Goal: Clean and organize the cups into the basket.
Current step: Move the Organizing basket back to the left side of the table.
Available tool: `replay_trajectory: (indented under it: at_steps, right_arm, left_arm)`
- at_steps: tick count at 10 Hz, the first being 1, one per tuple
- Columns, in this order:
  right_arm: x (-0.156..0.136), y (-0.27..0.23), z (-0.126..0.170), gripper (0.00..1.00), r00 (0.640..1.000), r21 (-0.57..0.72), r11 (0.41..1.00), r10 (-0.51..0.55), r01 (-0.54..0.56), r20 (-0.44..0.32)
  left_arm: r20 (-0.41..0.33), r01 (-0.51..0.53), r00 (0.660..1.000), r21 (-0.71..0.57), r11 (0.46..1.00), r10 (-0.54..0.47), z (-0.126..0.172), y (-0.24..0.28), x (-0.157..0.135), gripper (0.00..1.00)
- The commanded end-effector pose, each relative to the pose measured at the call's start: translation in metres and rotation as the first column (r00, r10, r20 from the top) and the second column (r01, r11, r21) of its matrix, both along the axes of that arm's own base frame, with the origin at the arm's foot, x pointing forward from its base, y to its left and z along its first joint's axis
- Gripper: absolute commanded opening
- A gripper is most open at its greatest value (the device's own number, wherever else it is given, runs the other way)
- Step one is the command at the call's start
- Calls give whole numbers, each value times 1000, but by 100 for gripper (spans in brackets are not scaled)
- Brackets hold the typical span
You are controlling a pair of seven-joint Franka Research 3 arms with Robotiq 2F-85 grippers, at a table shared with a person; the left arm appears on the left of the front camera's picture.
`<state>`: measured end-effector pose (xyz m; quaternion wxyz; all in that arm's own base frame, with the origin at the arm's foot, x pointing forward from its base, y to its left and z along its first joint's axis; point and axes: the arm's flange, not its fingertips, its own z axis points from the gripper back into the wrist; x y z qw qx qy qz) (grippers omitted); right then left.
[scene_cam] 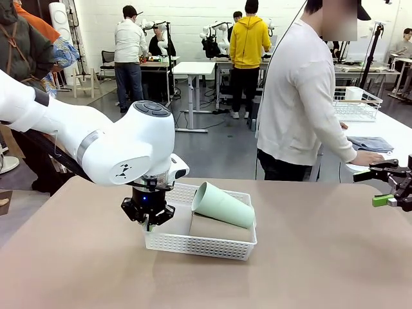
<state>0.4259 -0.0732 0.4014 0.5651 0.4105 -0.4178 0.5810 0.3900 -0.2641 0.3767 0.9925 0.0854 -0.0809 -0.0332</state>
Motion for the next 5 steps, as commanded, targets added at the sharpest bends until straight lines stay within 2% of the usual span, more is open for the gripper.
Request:
replay_trajectory:
  at_steps: [1, 4, 5]
  right_arm:
    - [-2, 0, 1, 100, 1000, 4, 1000, 12, -12, 6]
    - [0, 0, 0, 100, 1000, 0, 1000, 0, 0, 0]
    - [-3, -37, -7, 100, 947, 148, 980, -78, 129, -312]
  left_arm:
    - [1, 4, 1000, 10, 1000, -4, -2, -1, -2, 2]
    - [1, 4, 1000, 10, 1000, -4, -2, -1, -2, 2]
    - [1, 4, 1000, 10, 1000, -4, -2, -1, -2, 2]
